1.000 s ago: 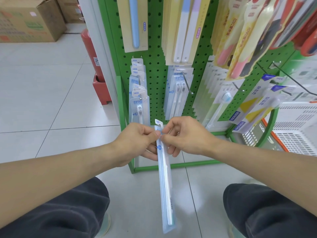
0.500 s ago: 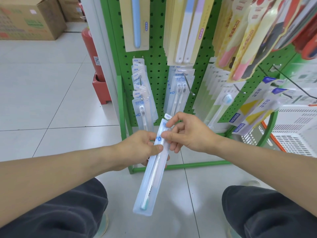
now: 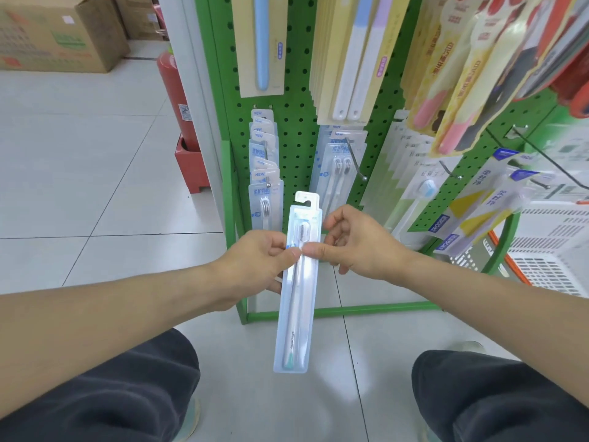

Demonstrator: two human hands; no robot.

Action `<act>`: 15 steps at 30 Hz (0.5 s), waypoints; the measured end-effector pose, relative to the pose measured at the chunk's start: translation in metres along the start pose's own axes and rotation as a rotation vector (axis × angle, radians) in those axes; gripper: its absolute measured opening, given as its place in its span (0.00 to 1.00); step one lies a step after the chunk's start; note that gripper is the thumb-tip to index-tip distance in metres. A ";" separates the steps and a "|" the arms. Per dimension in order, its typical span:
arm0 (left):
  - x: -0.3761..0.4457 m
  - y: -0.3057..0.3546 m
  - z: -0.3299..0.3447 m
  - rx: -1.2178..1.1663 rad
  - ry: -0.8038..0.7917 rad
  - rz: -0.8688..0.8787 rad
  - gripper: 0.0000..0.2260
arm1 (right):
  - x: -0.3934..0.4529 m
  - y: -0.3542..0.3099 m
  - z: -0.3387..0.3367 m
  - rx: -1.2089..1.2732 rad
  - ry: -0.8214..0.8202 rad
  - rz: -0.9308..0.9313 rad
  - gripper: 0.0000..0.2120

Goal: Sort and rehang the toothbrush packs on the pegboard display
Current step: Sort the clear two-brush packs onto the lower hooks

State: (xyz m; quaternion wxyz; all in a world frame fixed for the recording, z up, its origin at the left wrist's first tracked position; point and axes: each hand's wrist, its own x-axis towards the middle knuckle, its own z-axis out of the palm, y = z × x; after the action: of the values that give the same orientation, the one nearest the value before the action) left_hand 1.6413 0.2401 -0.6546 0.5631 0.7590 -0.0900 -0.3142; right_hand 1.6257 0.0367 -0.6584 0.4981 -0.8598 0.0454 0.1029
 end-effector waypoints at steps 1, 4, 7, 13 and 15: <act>0.000 0.000 0.000 -0.013 -0.003 -0.002 0.07 | -0.001 0.000 -0.001 0.012 -0.064 0.025 0.23; -0.003 0.001 0.001 -0.006 -0.061 -0.059 0.05 | -0.005 -0.001 -0.002 0.034 -0.208 0.035 0.17; -0.003 -0.003 0.001 0.099 -0.152 -0.152 0.06 | -0.005 -0.004 -0.001 0.089 -0.195 0.076 0.15; -0.003 -0.005 0.003 0.140 -0.175 -0.169 0.03 | -0.006 -0.006 0.005 0.139 -0.208 0.175 0.12; -0.002 -0.007 0.003 0.148 -0.172 -0.167 0.04 | -0.007 -0.005 0.006 0.131 -0.238 0.164 0.14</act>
State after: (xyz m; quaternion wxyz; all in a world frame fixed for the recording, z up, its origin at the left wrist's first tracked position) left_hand 1.6368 0.2413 -0.6612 0.4678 0.7735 -0.0976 -0.4163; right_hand 1.6194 0.0442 -0.6553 0.5448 -0.8007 0.0630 0.2411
